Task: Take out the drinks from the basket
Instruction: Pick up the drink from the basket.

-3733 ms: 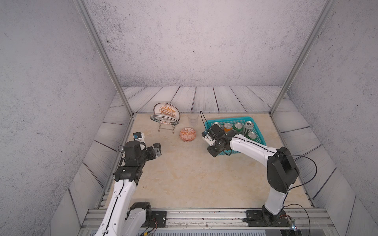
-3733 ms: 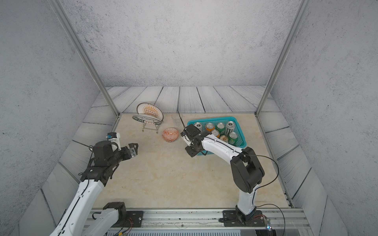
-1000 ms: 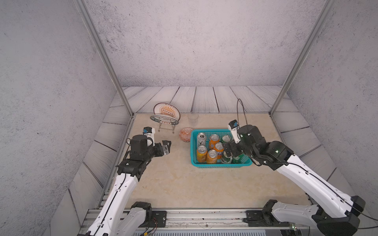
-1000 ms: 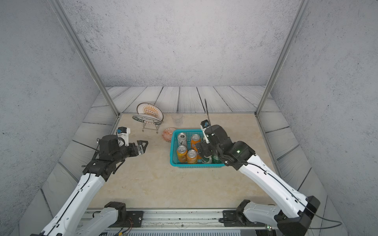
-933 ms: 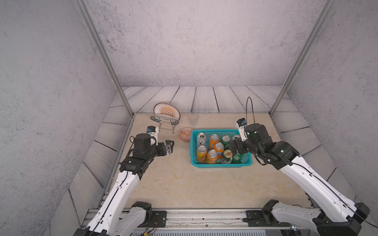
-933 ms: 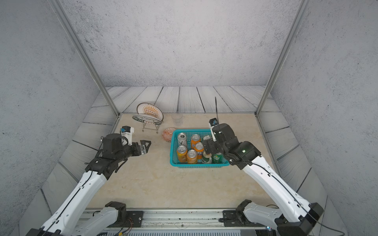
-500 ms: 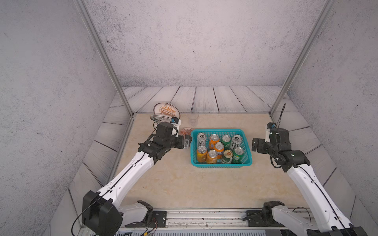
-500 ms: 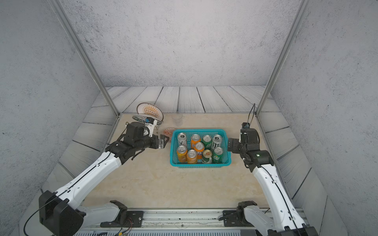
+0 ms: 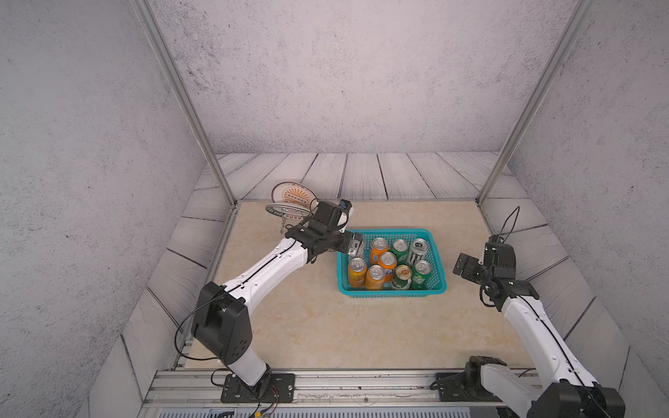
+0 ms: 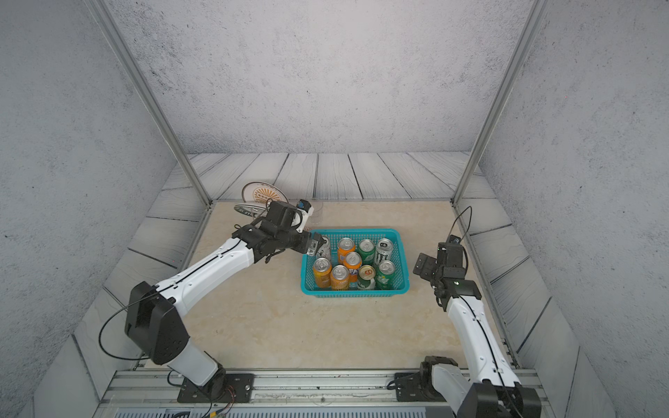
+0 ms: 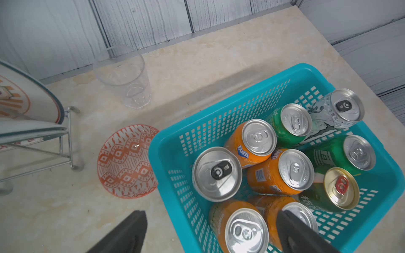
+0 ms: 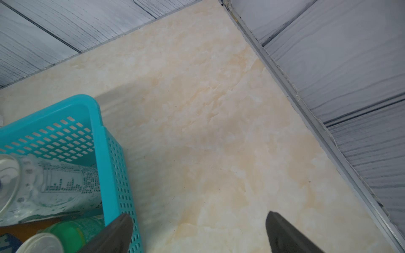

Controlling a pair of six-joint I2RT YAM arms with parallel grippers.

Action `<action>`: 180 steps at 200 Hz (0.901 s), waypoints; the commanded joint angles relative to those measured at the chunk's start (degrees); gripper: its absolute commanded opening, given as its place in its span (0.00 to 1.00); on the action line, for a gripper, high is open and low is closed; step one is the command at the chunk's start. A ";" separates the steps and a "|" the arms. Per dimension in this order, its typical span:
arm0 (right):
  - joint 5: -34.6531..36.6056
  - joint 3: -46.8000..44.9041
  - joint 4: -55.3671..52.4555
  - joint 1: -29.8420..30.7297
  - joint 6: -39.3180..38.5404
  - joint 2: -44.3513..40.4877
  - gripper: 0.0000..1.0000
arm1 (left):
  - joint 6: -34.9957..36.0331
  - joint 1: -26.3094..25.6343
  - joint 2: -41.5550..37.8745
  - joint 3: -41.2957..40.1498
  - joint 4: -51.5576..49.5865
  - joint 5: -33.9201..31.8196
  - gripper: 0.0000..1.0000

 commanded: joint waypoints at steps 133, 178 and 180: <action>-0.68 -2.49 3.42 -0.10 -1.08 -3.38 0.99 | 6.04 -3.21 18.30 15.53 -10.06 -4.33 0.82; -0.83 -2.50 3.43 -0.14 -1.28 -3.36 0.99 | 5.39 -3.21 19.44 17.09 -11.59 -3.75 0.66; -0.83 -2.54 3.43 -0.13 -1.29 -3.35 0.99 | 5.30 -3.21 19.47 17.15 -11.67 -3.74 0.65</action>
